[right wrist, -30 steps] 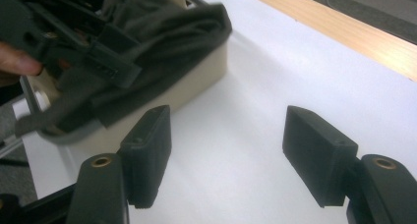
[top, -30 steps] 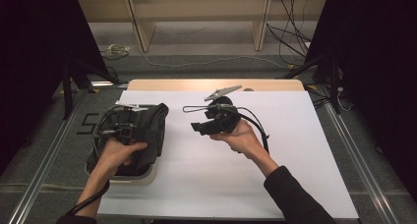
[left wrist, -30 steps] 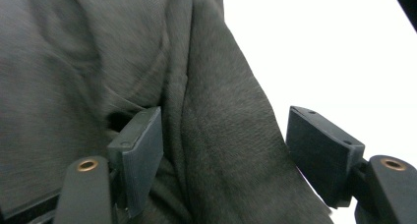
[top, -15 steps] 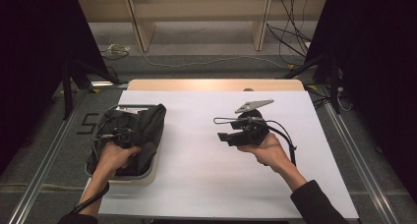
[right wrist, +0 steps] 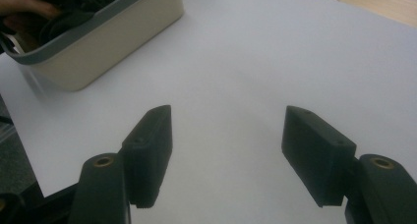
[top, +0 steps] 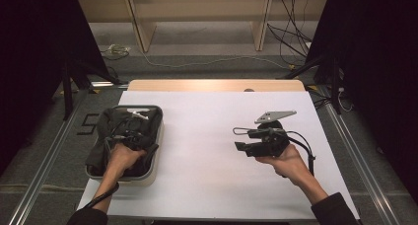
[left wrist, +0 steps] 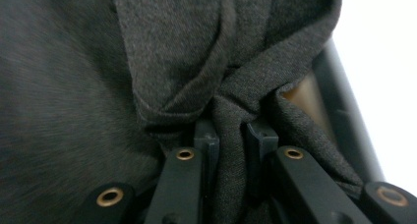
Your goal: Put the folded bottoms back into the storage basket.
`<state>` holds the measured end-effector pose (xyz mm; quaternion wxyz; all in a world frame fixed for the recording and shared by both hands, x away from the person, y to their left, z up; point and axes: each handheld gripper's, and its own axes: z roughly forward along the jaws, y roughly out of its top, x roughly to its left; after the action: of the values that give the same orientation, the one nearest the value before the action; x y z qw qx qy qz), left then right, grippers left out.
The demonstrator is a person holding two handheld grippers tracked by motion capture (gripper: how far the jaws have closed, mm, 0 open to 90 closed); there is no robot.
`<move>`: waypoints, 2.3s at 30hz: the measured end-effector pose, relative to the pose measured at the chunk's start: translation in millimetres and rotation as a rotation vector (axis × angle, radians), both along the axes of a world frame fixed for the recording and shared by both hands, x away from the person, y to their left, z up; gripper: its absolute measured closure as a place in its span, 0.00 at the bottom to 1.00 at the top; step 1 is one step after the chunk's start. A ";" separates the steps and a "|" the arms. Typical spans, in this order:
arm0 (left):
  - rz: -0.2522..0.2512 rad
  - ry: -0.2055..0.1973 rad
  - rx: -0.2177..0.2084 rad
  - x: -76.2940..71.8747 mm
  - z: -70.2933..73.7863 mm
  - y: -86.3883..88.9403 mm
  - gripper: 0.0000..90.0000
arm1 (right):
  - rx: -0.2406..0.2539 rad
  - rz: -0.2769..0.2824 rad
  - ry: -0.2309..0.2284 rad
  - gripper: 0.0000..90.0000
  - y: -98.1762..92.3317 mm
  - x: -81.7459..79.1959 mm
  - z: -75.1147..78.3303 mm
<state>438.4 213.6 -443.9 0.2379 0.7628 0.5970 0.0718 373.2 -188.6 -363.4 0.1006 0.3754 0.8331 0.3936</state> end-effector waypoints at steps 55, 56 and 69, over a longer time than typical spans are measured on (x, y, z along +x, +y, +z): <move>-0.050 -0.136 -0.099 -30.5 50.4 7.8 0.55 | 0.063 -0.042 -0.044 0.40 -43.1 -37.2 -8.4; -0.056 -0.150 -0.096 -31.8 54.2 6.5 0.51 | 0.071 -0.043 -0.045 0.40 -42.9 -38.4 -8.0; -0.151 -0.297 -0.147 -54.7 77.4 -30.9 0.31 | 0.134 -0.059 -0.086 0.39 -48.1 -51.7 -9.3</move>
<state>383.7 182.7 -366.5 0.3832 0.7671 0.4999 0.1215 321.5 -236.6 -372.7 0.1223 0.3884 0.7885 0.4609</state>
